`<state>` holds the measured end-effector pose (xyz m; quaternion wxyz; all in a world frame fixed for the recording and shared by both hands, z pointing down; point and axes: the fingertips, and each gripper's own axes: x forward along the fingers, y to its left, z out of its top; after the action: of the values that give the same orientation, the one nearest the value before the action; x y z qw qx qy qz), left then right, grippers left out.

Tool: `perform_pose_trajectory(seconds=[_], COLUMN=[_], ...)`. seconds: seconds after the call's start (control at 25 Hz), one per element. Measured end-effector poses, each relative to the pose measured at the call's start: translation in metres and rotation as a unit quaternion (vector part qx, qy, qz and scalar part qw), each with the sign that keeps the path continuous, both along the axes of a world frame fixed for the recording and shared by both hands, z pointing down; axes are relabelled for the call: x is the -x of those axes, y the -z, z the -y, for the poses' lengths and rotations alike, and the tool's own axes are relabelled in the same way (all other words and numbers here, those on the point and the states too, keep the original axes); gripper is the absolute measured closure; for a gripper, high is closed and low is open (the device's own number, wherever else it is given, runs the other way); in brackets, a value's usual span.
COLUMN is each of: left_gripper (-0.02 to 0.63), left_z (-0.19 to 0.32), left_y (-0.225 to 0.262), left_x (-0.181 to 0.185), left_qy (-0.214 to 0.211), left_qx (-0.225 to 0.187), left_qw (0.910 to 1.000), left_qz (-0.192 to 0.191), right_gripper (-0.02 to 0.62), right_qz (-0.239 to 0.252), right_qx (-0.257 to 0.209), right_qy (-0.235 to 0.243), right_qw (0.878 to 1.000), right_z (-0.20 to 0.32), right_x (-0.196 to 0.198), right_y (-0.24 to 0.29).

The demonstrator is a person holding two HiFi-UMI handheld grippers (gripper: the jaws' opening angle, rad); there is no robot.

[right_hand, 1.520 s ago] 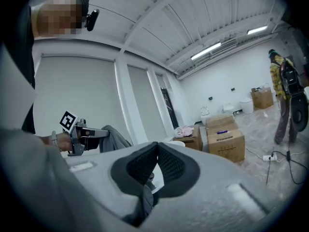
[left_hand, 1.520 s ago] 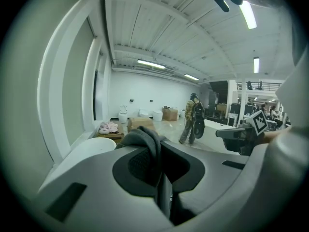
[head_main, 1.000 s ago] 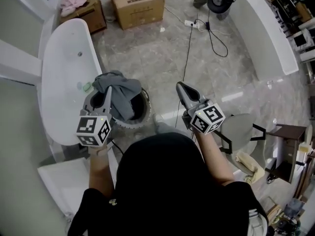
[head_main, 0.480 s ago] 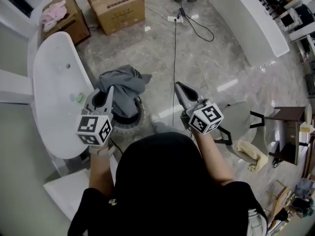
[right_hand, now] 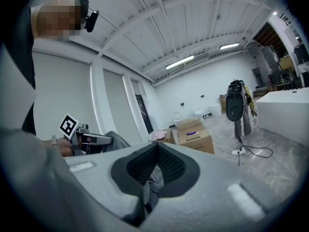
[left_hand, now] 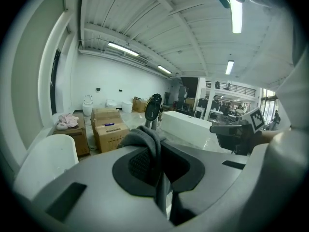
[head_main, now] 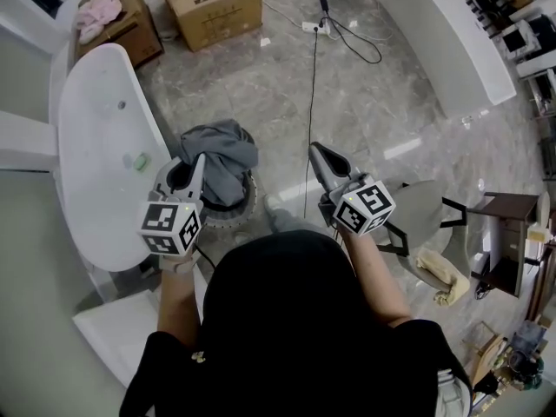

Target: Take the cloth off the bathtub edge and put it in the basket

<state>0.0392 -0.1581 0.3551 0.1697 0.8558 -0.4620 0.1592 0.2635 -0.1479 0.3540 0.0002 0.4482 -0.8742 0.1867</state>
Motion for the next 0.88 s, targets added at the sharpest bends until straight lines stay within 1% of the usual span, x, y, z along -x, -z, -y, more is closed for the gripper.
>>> perform_pose_trajectory(seconds=[0.16, 0.52, 0.68, 0.88], left_gripper=[0.566, 0.566, 0.566, 0.565], left_z=[-0.010, -0.026, -0.032, -0.037], left_y=[-0.020, -0.076, -0.107, -0.150], left_x=[0.007, 0.040, 0.053, 0.066], left_qy=[0.010, 0.035, 0.041, 0.050], left_qx=[0.022, 0.068, 0.087, 0.115], left_qw=[0.9997, 0.9971, 0.9953, 0.9920], left_qz=[0.002, 0.007, 0.012, 0.013], right_gripper=[0.598, 0.600, 0.598, 0.598], right_qz=[-0.002, -0.011, -0.020, -0.025], right_qx=[0.008, 0.033, 0.046, 0.061], right_qy=[0.018, 0.050, 0.070, 0.084], right_qw=[1.000, 0.998, 0.996, 0.994], right_z=[0.000, -0.001, -0.004, -0.006], right_x=[0.014, 0.051, 0.070, 0.085], right_y=[-0.006, -0.030, -0.043, -0.062])
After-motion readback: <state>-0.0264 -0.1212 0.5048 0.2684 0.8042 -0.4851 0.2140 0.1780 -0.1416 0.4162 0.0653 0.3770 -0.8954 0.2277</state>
